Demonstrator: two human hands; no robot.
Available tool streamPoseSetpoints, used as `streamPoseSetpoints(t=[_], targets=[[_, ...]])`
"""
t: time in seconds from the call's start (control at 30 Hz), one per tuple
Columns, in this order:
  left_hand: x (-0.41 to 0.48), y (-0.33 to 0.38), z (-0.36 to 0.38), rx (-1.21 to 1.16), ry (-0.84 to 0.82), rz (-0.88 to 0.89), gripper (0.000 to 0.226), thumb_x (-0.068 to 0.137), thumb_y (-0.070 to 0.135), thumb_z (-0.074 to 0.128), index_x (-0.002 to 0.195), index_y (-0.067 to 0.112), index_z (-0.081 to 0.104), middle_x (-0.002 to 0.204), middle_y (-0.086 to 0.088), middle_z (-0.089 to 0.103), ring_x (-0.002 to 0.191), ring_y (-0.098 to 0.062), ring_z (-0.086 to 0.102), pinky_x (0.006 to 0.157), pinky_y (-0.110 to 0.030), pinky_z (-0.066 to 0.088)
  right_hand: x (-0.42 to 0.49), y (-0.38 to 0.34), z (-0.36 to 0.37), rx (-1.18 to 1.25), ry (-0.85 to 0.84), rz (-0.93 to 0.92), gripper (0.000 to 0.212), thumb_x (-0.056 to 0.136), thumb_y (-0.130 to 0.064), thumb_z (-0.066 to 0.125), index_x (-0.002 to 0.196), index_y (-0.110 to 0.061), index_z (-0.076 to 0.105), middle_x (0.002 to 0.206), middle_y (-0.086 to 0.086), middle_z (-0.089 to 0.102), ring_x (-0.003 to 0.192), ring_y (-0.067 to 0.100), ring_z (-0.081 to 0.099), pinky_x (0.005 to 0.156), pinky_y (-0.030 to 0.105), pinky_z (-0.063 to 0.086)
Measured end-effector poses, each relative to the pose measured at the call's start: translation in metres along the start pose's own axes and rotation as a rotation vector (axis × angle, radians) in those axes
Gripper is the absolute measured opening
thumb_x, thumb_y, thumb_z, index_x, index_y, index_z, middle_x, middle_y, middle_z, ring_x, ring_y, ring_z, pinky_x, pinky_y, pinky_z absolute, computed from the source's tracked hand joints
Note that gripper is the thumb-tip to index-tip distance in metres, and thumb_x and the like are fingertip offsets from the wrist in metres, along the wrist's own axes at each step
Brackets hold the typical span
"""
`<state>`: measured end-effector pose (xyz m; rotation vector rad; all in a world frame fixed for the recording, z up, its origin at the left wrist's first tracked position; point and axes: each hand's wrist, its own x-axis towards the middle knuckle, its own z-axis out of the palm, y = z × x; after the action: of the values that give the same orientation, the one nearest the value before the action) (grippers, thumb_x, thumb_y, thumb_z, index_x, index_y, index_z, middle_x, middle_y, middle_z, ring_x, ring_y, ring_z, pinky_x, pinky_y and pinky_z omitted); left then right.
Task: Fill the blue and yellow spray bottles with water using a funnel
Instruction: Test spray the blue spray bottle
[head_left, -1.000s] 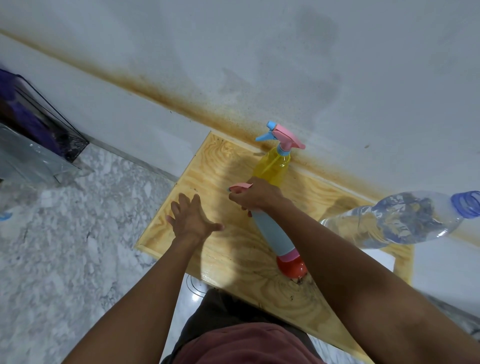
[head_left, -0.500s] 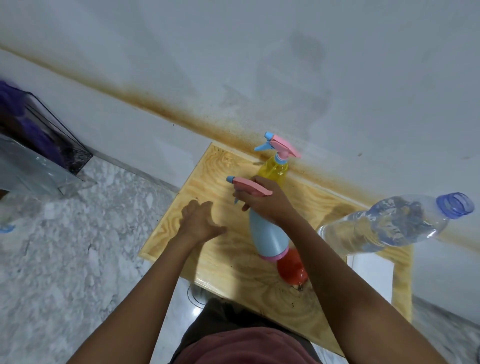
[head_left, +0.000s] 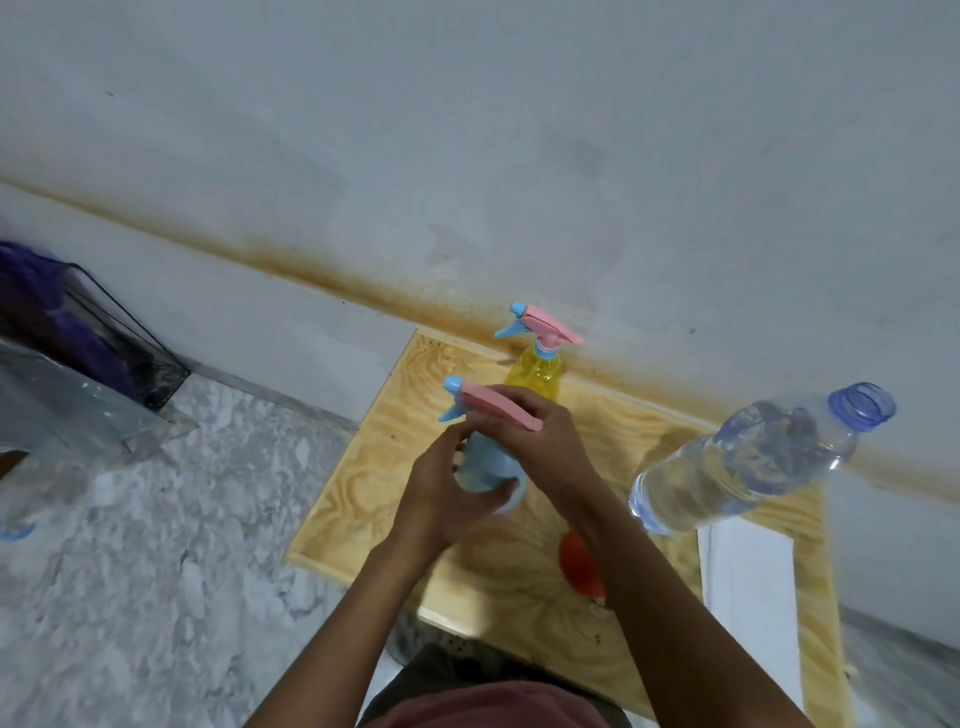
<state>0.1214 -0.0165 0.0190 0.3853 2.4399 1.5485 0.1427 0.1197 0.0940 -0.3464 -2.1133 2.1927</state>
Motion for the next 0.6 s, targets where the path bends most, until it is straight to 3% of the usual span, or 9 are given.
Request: streamPoseSetpoints(t=[0.1,0.2,0.3,0.4,0.47,0.6], targets=[[0.012,-0.009,-0.008,-0.072,0.058,-0.084,0.06,0.064,0.034,0.09,0.115,0.032,0.056,0.109,0.015,0.064,0.101,0.002,0.06,0.074,-0.017,0.055,0.007,0.012,-0.017,-0.038,0.033,0.0,0.027,0.086,-0.015,0.074,0.11,-0.025,0.069,0.102,-0.004,0.073,0.096,0.006,0.067,0.087,0.022,0.053],[0.039,-0.018,-0.019,-0.144,0.148,-0.107,0.059,0.066,0.029,0.09,0.116,0.023,0.059,0.109,0.01,0.066,0.099,-0.001,0.063,0.074,-0.025,0.058,0.02,0.031,-0.039,0.02,0.273,0.067,0.017,0.091,-0.023,0.069,0.108,-0.021,0.07,0.094,-0.003,0.072,0.091,0.011,0.067,0.085,0.028,0.053],[0.077,-0.018,-0.027,-0.089,0.195,-0.103,0.058,0.068,0.027,0.089,0.115,0.024,0.056,0.111,0.008,0.063,0.099,-0.008,0.062,0.079,-0.031,0.057,0.042,0.047,-0.055,-0.233,0.411,0.15,0.04,0.088,-0.032,0.072,0.125,-0.019,0.062,0.108,-0.003,0.065,0.102,0.012,0.061,0.081,0.02,0.046],[0.116,-0.018,-0.029,-0.032,0.193,-0.103,0.059,0.068,0.026,0.089,0.117,0.021,0.055,0.111,0.006,0.062,0.1,-0.014,0.06,0.08,-0.032,0.054,0.068,0.053,-0.058,-0.408,0.385,0.128,0.063,0.083,-0.038,0.076,0.137,-0.018,0.051,0.123,-0.006,0.052,0.113,0.009,0.052,0.093,0.025,0.041],[0.137,-0.019,-0.027,-0.016,0.159,-0.103,0.06,0.069,0.023,0.088,0.118,0.018,0.054,0.111,0.005,0.061,0.099,-0.015,0.059,0.076,-0.026,0.049,0.083,0.054,-0.057,-0.456,0.396,0.105,0.063,0.081,-0.04,0.078,0.134,-0.017,0.053,0.12,-0.006,0.05,0.112,0.007,0.049,0.093,0.024,0.038],[0.165,-0.025,-0.021,0.008,0.096,-0.114,0.061,0.07,0.021,0.087,0.12,0.018,0.052,0.111,0.003,0.06,0.098,-0.016,0.057,0.076,-0.025,0.046,0.105,0.058,-0.053,-0.427,0.462,0.114,0.049,0.078,-0.039,0.08,0.118,-0.017,0.063,0.113,-0.003,0.062,0.104,0.01,0.059,0.078,0.021,0.041]])
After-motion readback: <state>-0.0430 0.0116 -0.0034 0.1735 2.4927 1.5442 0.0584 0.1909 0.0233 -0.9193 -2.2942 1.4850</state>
